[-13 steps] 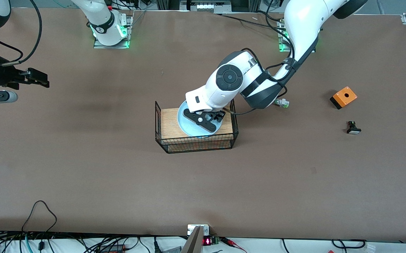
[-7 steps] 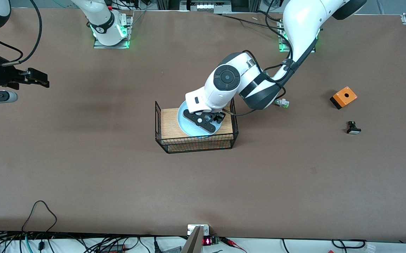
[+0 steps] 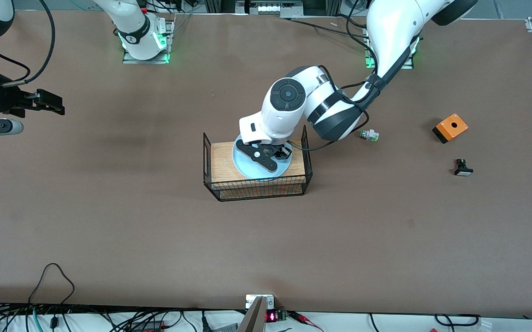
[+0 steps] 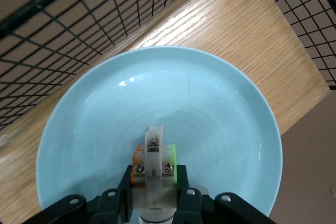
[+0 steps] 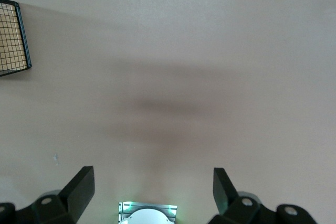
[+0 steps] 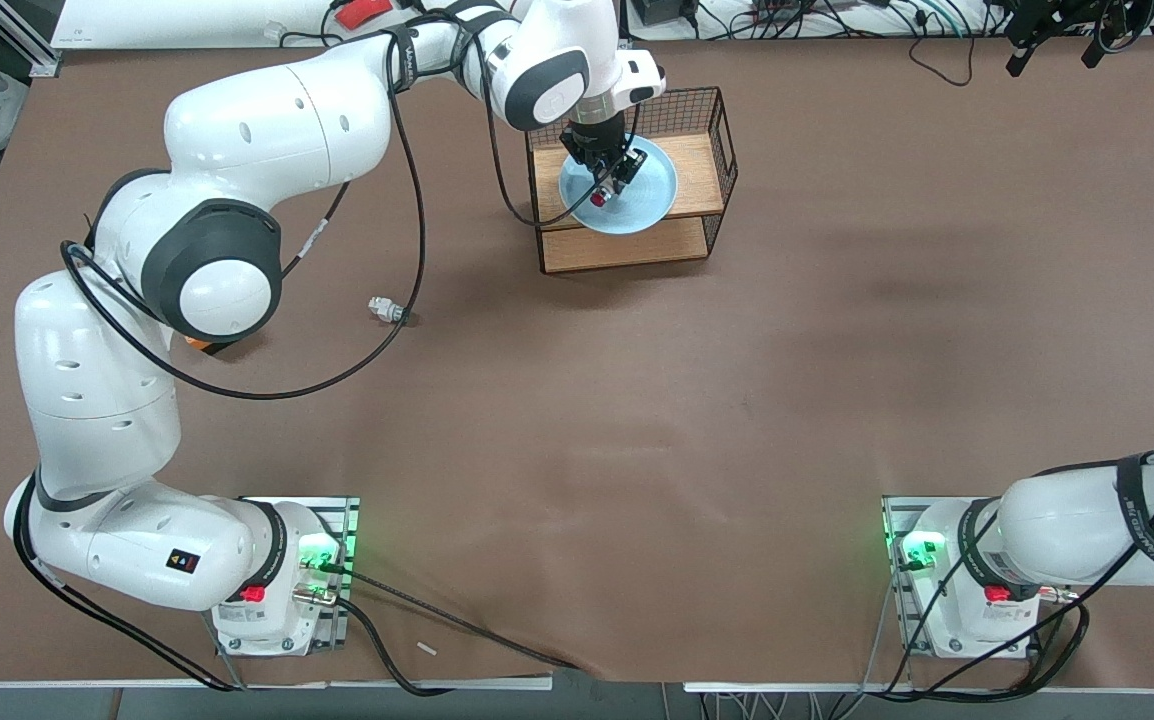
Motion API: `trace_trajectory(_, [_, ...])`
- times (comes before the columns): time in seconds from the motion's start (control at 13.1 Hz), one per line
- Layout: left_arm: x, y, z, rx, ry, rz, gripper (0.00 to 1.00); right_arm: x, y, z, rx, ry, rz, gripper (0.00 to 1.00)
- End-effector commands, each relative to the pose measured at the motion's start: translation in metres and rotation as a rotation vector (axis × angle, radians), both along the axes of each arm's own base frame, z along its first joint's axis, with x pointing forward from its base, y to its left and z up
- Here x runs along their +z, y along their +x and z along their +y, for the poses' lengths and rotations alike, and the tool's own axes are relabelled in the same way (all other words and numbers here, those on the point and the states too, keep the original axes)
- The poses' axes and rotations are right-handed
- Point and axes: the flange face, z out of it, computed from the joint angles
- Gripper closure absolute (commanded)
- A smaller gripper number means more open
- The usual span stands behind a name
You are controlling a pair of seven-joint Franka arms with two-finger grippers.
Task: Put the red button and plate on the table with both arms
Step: 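Lift the red button and carry it toward the orange box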
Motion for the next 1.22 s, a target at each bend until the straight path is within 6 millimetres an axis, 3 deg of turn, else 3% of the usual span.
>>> trace_trajectory(0.0, [0.018,0.009,0.005,0.018,0.003,-0.047,1.00,0.004,0.002,0.002,-0.003,-0.002,0.005,0.00])
trace_trajectory(0.23, [0.077,0.008,0.025,0.043,0.029,-0.060,1.00,0.003,0.002,0.002,-0.001,-0.001,0.008,0.00])
trace_trajectory(0.46, [0.155,0.007,0.059,0.105,0.047,-0.021,1.00,0.003,0.002,0.012,0.008,-0.001,0.009,0.00])
trace_trajectory(0.61, [0.201,0.019,0.118,0.166,0.103,-0.003,1.00,0.008,0.001,0.033,0.034,0.002,-0.002,0.00])
trace_trajectory(0.76, [0.231,0.032,0.181,0.191,0.154,0.016,1.00,0.017,0.000,0.060,0.009,0.020,-0.020,0.00])
trace_trajectory(1.14, [0.234,0.093,0.382,0.324,0.086,0.081,1.00,0.017,-0.004,0.083,-0.145,0.082,-0.004,0.00])
